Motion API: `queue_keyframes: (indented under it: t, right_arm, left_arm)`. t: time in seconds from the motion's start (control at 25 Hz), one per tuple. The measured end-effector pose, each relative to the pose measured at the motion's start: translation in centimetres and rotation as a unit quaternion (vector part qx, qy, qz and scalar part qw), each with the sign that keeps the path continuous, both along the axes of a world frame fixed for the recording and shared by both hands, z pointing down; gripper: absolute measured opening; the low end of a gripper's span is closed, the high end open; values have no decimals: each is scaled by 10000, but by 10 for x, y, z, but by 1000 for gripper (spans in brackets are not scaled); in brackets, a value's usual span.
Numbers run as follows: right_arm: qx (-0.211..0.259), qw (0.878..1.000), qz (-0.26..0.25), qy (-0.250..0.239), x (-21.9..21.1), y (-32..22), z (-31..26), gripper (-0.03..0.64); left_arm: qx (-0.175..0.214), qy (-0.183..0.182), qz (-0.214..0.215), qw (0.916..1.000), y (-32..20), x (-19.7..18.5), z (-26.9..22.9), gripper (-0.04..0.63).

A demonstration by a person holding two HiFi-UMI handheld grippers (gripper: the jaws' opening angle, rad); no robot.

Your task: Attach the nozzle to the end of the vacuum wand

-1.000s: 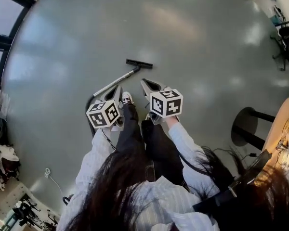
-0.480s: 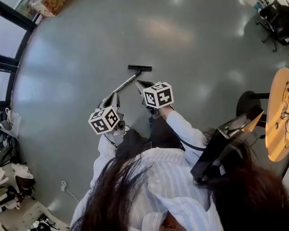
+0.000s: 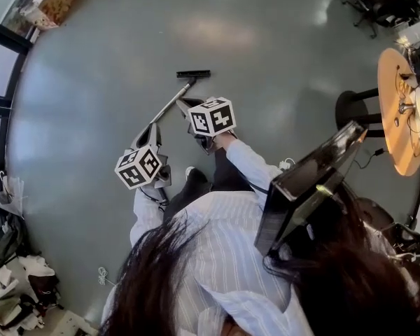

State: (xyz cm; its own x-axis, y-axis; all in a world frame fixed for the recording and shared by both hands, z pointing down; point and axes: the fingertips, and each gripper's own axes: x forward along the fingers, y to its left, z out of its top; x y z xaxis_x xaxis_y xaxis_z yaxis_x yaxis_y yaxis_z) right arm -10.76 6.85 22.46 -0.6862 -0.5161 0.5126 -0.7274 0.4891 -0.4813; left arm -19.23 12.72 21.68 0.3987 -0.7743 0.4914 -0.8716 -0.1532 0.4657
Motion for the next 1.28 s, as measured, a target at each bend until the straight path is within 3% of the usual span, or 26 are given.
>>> queue_keyframes:
  t: [0.2,0.36,0.64,0.92,1.08,1.28]
  right_arm:
    - [-104,9996,188,176,-36,76,-4,6]
    - [-220,9985,345,354,-23,123,-1,6]
    - [-435,9973,467,376,33,173,17,6]
    - [-418,9978,339,384,77,216,5,6]
    - [-358,9980,22,527,90,241,4,6]
    - [-297,9983,-306,405,134,276,4,6]
  left_arm:
    - [-32,101,188,9998,55,-51,2,6]
    - [-93,54,384,9992,83,-52,10,6]
    - [-263,415,269,9984,125,-10,23,6]
    - [-209,211,254,9992,156,33,7,6]
    - [-160,301,-84,9994,183,51,-2,6]
    - [-120,346,-467,9982,234,109,-9,6]
